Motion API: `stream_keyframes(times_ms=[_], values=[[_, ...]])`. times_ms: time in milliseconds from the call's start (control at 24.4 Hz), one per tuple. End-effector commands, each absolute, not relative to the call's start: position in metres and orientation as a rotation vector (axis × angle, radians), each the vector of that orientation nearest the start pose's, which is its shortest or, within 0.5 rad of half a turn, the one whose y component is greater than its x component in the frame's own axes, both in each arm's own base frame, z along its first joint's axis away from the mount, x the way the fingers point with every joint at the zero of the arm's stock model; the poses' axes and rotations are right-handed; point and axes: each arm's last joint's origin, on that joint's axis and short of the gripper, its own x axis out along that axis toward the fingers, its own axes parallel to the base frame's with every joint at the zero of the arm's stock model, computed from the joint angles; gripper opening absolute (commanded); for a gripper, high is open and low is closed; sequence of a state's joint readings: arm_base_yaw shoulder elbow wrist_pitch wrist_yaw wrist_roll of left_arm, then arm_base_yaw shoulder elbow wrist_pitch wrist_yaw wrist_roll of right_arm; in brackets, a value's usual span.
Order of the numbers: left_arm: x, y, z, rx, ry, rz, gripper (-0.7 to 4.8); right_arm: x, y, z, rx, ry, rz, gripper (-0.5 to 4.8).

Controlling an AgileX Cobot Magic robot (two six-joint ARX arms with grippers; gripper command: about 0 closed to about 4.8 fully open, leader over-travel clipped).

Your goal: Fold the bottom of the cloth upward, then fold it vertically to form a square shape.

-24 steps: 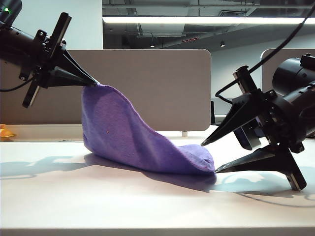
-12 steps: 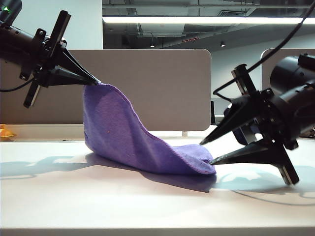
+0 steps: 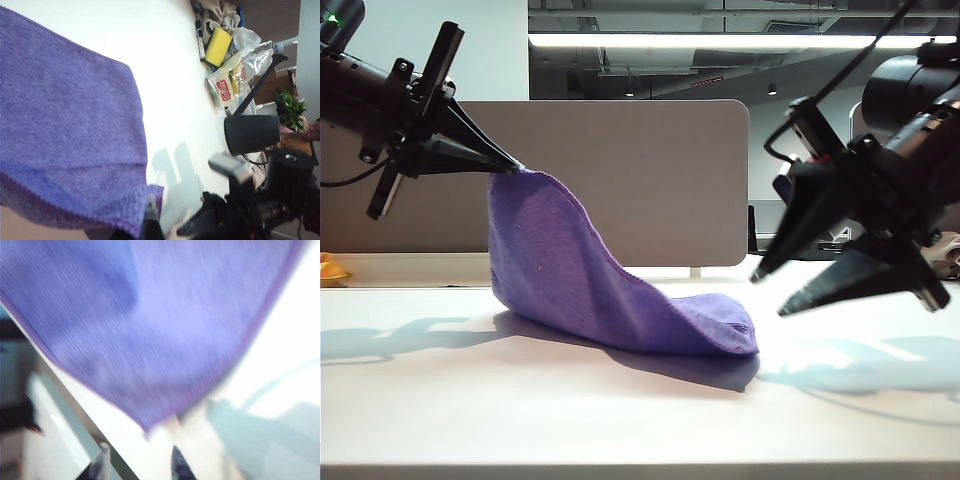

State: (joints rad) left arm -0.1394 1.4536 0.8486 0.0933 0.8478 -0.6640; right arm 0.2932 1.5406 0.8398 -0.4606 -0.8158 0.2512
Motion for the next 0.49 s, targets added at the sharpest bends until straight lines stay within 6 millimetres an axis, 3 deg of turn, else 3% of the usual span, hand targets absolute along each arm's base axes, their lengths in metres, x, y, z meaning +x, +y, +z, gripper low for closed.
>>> stream_keyframes(times_ms=[41, 328, 492], values=[[0.295, -0.063, 0.237, -0.773, 0.788, -0.78, -0.05, 0.243, 0.105, 0.179, 0.336, 1.314, 0.86, 1.62], [0.295, -0.063, 0.236, -0.777, 0.798, -0.78, -0.05, 0.223, 0.143, 0.191, 0.052, 1.247, 0.895, 1.73], [0.295, -0.063, 0.236, -0.779, 0.803, -0.782, -0.05, 0.219, 0.156, 0.195, -0.047, 1.216, 0.865, 2.37]])
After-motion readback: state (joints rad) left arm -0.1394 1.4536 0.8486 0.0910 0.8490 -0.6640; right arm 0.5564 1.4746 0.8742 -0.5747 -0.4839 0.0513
